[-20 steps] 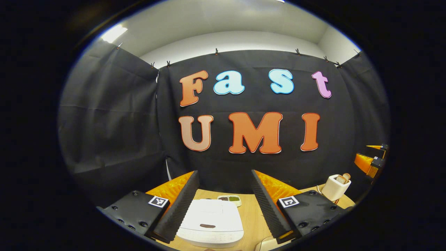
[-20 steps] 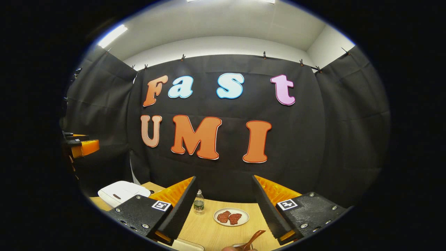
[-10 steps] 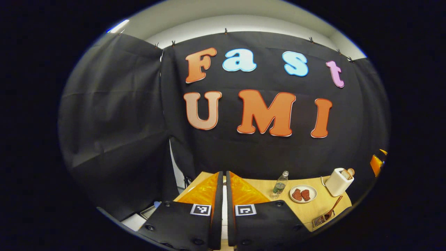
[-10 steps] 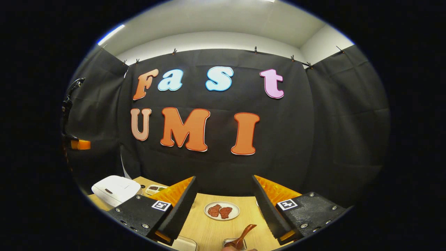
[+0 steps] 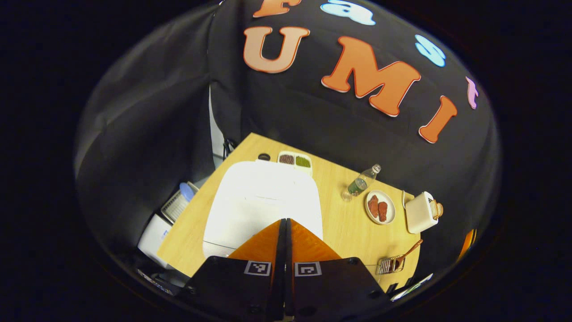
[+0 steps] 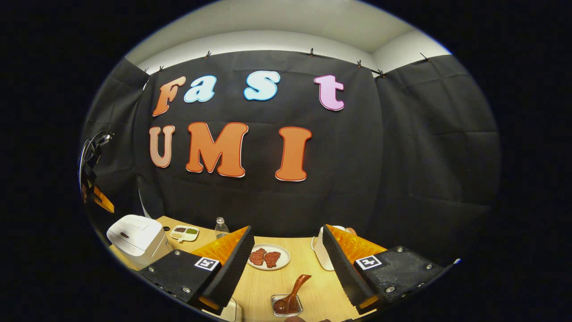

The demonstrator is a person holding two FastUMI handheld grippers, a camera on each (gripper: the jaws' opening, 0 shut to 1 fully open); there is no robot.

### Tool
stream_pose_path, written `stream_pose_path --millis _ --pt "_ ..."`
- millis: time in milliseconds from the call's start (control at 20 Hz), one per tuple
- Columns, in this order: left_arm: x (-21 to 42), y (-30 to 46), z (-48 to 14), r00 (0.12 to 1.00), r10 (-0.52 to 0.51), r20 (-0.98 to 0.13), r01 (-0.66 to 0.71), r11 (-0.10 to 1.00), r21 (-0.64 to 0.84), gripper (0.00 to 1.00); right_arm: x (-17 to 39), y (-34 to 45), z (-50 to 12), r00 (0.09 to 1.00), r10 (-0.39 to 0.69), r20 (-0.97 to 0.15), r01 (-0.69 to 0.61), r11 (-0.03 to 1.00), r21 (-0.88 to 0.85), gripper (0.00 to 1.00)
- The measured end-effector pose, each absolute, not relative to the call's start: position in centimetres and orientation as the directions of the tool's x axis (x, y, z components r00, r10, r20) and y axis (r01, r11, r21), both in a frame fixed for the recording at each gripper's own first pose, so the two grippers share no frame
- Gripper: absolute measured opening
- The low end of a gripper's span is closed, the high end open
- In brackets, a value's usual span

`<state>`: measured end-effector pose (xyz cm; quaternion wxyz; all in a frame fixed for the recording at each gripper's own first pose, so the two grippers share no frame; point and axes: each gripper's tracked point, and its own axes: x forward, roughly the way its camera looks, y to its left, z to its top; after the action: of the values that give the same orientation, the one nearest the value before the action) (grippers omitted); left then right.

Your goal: Close the left gripper, press the button to open the rice cooker; take a wooden spoon from the chopstick holder with the right hand, scoop a spoonful of rice and pour it into the rice cooker, then put the wooden spoon back into the chopstick holder.

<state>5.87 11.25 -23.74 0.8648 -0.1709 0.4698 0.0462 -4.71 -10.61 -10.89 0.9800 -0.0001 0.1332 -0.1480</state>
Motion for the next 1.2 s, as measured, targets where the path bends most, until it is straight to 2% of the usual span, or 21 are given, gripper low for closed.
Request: stream_pose_path --millis 50,150,450,700,850,950,1050,1200 --pt "5.7 10.6 -25.0 0.509 -0.119 -0.852 -0.263 0.922 -0.285 0.06 -5.0 -11.1 -11.6 0.910 -0.305 -0.280 0.304 0.951 -0.048 0.95" --pt "5.8 11.2 -27.3 0.452 -0.124 -0.883 -0.299 0.912 -0.282 0.06 -5.8 -12.1 -13.2 0.885 -0.340 -0.317 0.337 0.939 -0.065 0.95" --pt "6.3 12.9 -31.0 0.346 -0.126 -0.930 -0.367 0.894 -0.258 0.06 -8.3 -14.0 -15.8 0.834 -0.406 -0.375 0.407 0.910 -0.081 0.95" --pt "5.1 13.0 -33.0 0.275 -0.104 -0.956 -0.367 0.907 -0.204 0.06 -8.6 -14.1 -17.1 0.818 -0.414 -0.400 0.418 0.905 -0.082 0.95" --pt "5.3 13.3 -33.4 0.285 -0.074 -0.956 -0.352 0.919 -0.176 0.06 -8.4 -13.8 -18.0 0.816 -0.405 -0.413 0.412 0.908 -0.077 0.95" --pt "5.7 13.2 -32.3 0.324 -0.071 -0.944 -0.338 0.923 -0.185 0.06 -8.2 -13.7 -18.5 0.815 -0.392 -0.427 0.402 0.913 -0.072 0.95" --pt "6.7 13.4 -30.0 0.413 -0.051 -0.909 -0.298 0.936 -0.188 0.06 -8.3 -13.7 -18.8 0.816 -0.385 -0.430 0.395 0.916 -0.070 0.95" --pt "9.6 13.6 -23.9 0.642 0.011 -0.766 -0.204 0.966 -0.158 0.06 -7.9 -14.0 -20.8 0.809 -0.371 -0.457 0.387 0.920 -0.062 0.95"
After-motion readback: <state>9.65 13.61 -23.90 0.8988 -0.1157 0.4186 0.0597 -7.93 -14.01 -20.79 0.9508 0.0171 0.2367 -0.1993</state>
